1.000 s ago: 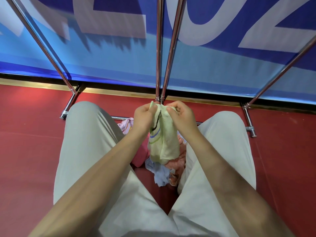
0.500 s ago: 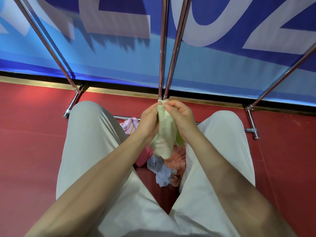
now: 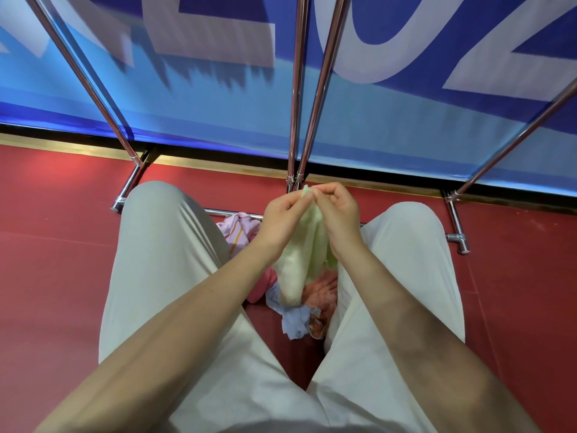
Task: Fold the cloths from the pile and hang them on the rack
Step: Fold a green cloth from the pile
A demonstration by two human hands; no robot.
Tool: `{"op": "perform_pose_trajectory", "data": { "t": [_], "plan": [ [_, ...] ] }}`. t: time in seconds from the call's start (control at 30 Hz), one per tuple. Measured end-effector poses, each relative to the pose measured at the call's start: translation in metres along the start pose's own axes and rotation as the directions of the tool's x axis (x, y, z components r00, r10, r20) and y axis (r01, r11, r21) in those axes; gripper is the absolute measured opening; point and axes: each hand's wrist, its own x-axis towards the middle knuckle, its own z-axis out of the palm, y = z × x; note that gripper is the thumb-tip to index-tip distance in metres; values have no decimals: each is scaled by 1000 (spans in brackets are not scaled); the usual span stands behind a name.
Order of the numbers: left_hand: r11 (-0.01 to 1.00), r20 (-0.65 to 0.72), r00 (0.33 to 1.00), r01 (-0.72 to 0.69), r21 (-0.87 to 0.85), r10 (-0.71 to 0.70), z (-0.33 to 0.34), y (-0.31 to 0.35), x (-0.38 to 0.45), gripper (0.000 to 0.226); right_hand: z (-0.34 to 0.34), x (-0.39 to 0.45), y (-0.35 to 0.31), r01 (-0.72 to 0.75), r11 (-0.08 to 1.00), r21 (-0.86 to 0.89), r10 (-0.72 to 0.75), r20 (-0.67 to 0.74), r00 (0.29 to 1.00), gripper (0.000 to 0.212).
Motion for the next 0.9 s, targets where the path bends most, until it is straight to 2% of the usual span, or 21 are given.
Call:
{"op": "perform_pose_trajectory", "data": {
  "t": [0.07,0.23,0.37,0.53,0.63,0.67,0.8,0.9],
  "plan": [
    [998,-4,999,-50,45,50,-2,-2,-2,21,-1,0,1,-23,999,28,23,30,999,3],
    [997,-183,982,-24,72,37,-4,3,0,35,0,-5,-1,-50,999,23,45,167,985,5],
    [993,-195,980,-22,114,44,-11,10,2,33,-5,-4,-4,-46,999,-14,48,185,982,4],
    [995,-248,968,-22,95,45,-29,15,9,47,-13,-6,3,57,973,-223,12,296,955,8],
    [997,-296,955,-6,74,28,-43,15,12,39,-16,-9,14,134,914,-383,16,364,931,11],
    [998,-308,951,0,61,19,-47,15,13,35,-17,-9,20,149,892,-427,26,377,926,15],
    [1000,-366,931,-2,14,7,-62,20,13,40,-23,-5,46,139,826,-546,115,405,907,30],
    [999,-440,898,-29,-46,5,-79,23,14,28,-29,-5,61,129,771,-624,201,431,880,35]
  ]
}}
